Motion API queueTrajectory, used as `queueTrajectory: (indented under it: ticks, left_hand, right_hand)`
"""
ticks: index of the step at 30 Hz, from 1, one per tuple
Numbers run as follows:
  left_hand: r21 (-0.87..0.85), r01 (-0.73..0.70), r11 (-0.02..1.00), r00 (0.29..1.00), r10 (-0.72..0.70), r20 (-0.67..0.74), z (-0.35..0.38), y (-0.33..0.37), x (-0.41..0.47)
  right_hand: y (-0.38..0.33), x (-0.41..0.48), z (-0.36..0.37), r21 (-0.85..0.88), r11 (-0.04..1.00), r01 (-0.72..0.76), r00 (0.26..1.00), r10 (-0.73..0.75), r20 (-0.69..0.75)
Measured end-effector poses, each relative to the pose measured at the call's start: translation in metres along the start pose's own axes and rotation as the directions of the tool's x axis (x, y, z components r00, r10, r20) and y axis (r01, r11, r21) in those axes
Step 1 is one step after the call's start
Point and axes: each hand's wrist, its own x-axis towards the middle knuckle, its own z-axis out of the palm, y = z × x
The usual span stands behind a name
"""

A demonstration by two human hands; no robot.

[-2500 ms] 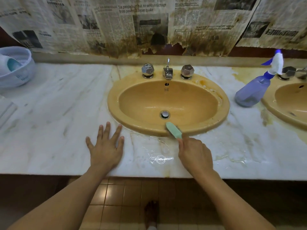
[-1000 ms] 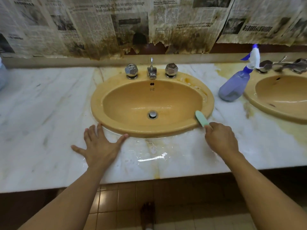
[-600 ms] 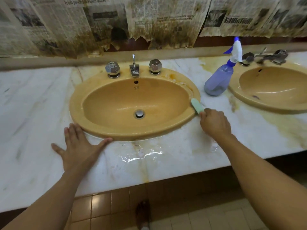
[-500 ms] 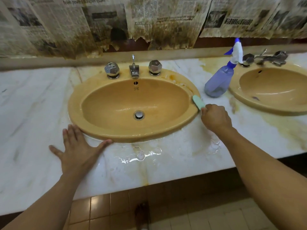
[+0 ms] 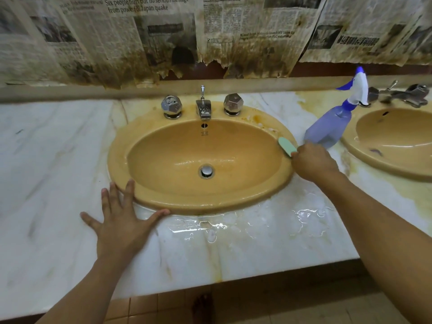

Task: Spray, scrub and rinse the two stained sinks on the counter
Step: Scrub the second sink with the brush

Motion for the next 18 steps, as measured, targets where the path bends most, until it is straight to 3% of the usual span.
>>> queueTrajectory:
  ticks: [4, 10, 15, 18]
  left_hand:
    - [-0.024, -0.006, 1.000, 1.000, 0.006, 0.001, -0.001, 0.000, 0.003]
    - [-0.052, -0.006, 0.999, 1.000, 0.006, -0.012, -0.002, 0.001, 0.006]
    - [-0.036, -0.003, 0.999, 1.000, 0.002, -0.020, -0.001, 0.002, 0.005]
    - [-0.032, -0.016, 0.999, 0.999, 0.016, -0.029, -0.001, 0.002, 0.002]
  right_hand:
    - [0.023, -0.011, -0.003, -0.030, 0.999, 0.023, 0.999, -0.022, 0.026]
    - [-0.006, -0.008, -0.003, 0.102, 0.994, -0.028, 1.000, 0.028, 0.000]
    - [-0.006, -0.101, 0.022, 0.021, 0.994, 0.107, 0.994, -0.108, 0.035]
    - [-0.004, -0.101, 0.021, 0.102, 0.995, 0.020, 1.000, -0.018, -0.020]
